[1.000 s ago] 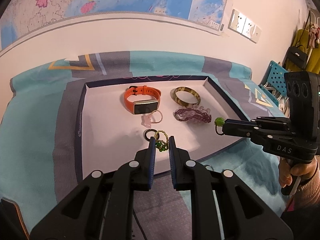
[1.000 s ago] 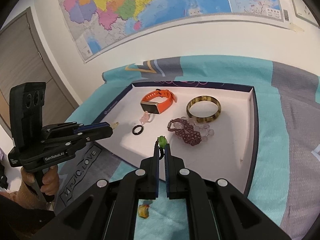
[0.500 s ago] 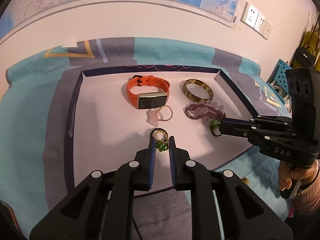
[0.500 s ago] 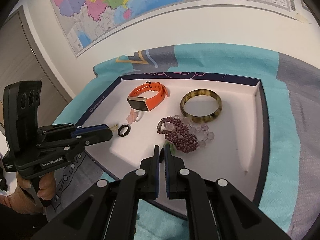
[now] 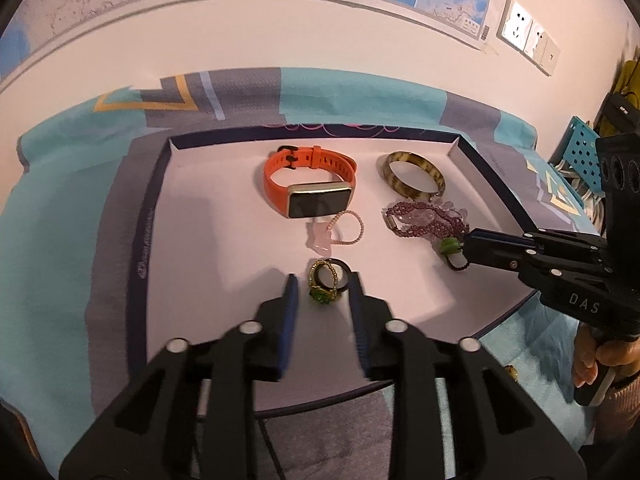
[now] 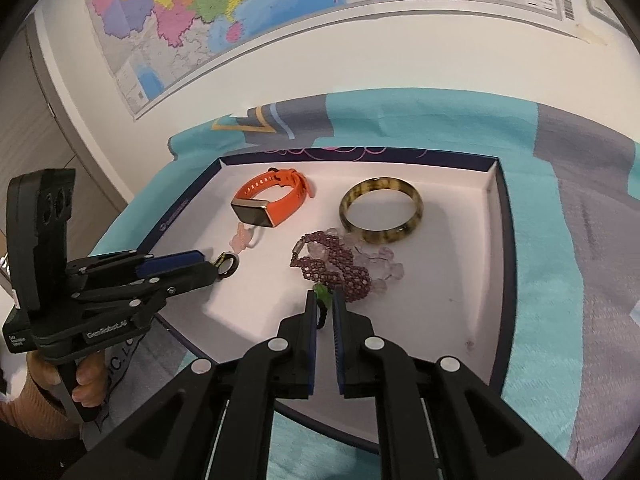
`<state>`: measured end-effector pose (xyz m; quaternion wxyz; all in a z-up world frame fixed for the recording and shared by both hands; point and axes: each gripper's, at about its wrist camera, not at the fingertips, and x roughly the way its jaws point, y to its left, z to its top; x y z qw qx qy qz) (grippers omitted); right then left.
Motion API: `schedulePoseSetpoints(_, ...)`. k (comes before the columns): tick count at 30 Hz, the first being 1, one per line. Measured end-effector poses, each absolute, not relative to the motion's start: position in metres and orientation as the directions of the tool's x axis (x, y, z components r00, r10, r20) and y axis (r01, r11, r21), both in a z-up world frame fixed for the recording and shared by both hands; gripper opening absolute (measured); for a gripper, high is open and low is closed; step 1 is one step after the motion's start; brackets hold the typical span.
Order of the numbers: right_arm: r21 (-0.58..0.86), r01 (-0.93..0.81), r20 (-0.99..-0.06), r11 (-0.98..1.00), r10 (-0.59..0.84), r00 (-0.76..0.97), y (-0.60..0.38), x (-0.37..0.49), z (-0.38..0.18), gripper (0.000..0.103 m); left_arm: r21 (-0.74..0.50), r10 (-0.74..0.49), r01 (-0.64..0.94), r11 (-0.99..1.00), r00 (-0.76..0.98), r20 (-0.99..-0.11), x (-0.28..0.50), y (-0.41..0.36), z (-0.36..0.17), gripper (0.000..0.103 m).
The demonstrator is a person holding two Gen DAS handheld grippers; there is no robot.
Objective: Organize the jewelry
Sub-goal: 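Carry both rings into the box and open both tools, then withdraw both open tools from the box toward the remaining jewelry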
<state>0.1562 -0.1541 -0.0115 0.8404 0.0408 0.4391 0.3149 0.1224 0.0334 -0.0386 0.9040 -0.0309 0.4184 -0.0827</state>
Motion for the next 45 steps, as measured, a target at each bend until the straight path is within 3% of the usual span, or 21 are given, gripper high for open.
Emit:
schedulePoseSetpoints(12, 0.386, -0.519, -0.654, 0.763, 0.623, 0.429, -0.181, 0.115, 0.007, 0.018, -0.063, -0.201, 0.213, 0.975, 0.728, -0.655, 0.064, 0.026, -0.007, 0.040)
schedulePoseSetpoints(29, 0.407, -0.595, -0.693, 0.693, 0.658, 0.293, -0.160, 0.067, -0.014, 0.019, -0.080, -0.258, 0.281, 0.956, 0.680, -0.686, 0.033, 0.010, -0.026, 0.041)
schedulePoseSetpoints(32, 0.393, -0.595, -0.691, 0.701, 0.652, 0.311, -0.154, 0.071, -0.011, 0.028, -0.089, -0.261, 0.279, 0.956, 0.675, -0.690, 0.033, 0.010, -0.027, 0.041)
schedulePoseSetpoints(45, 0.271, -0.636, -0.749, 0.723, 0.573, 0.332, -0.114, 0.083, -0.015, 0.028, -0.113, -0.260, 0.256, 0.960, 0.662, -0.703, 0.034, 0.017, -0.032, 0.044)
